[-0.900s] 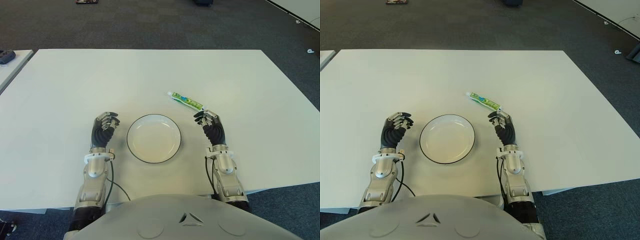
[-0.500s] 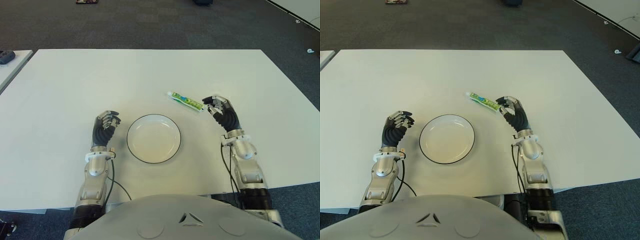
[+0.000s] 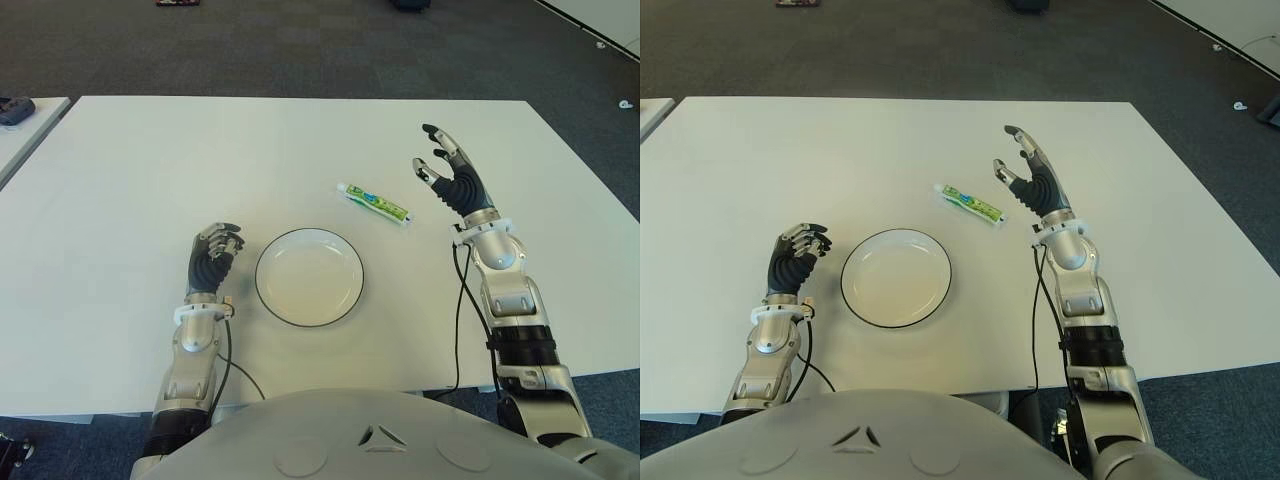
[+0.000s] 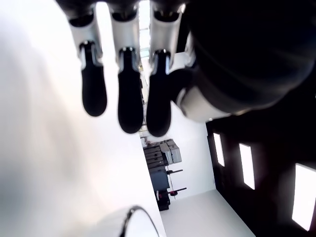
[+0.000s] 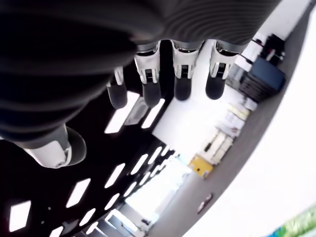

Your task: Put the toothpaste on the table into the plate.

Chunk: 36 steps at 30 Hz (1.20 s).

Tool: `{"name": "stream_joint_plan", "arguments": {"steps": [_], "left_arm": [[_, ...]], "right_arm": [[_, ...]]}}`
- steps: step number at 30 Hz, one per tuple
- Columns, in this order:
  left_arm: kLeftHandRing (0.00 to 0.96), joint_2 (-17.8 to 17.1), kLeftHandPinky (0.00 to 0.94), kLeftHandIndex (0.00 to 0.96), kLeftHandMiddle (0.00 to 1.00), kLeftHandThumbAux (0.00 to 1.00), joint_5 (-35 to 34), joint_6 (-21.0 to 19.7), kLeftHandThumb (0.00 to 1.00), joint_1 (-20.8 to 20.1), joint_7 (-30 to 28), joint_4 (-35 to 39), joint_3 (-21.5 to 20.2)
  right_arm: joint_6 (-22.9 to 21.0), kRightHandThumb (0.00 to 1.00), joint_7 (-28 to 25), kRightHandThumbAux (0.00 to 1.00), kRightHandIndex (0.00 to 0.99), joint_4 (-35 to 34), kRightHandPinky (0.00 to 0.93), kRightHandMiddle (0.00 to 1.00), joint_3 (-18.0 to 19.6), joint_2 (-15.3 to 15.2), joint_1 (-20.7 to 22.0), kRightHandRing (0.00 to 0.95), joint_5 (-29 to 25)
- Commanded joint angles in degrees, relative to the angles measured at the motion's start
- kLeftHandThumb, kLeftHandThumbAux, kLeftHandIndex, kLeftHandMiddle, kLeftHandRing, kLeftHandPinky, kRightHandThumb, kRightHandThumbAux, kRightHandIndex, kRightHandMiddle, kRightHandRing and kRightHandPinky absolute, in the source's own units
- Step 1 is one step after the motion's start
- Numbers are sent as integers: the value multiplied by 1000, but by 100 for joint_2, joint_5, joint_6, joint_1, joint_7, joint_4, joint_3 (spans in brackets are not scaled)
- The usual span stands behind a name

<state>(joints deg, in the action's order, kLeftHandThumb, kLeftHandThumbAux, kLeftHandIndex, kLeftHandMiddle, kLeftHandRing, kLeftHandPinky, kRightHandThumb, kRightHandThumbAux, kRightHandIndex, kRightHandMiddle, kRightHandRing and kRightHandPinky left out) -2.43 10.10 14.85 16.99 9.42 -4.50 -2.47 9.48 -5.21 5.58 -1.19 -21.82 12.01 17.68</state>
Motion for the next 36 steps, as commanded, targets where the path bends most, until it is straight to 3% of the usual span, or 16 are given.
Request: {"name": "stream_joint_plan", "arguments": {"steps": [1,5,9,23,36], "left_arm": [[545,56,500,429,547,718,-37,-8,699,9,61,5,-25],[543,61,499,429,549,718,-142,15,698,31,23,7,-83],[540,85,500,429,550,718,-152,129,699,16,73,-49,-103],[535,155,500,429,552,718,-247,208,700,64,25,-43,-147],[528,191,494,430,549,719,-255,160,700,167,81,73,-154]], "right_arm": [[-63,594,-175,298,0,180,0,0,-106,-184,256,0,120],[-465,591,-600,235,0,299,0,0,-381,-351,780,0,370],[-575,572,-802,186,0,707,0,0,-623,-442,1226,0,593],[-376,586,-1137,151,0,2635,0,0,-1417,-568,2646,0,1164],[-322,556,-1230,169,0,3845,0,0,-2237,-455,3490,0,1845]]}}
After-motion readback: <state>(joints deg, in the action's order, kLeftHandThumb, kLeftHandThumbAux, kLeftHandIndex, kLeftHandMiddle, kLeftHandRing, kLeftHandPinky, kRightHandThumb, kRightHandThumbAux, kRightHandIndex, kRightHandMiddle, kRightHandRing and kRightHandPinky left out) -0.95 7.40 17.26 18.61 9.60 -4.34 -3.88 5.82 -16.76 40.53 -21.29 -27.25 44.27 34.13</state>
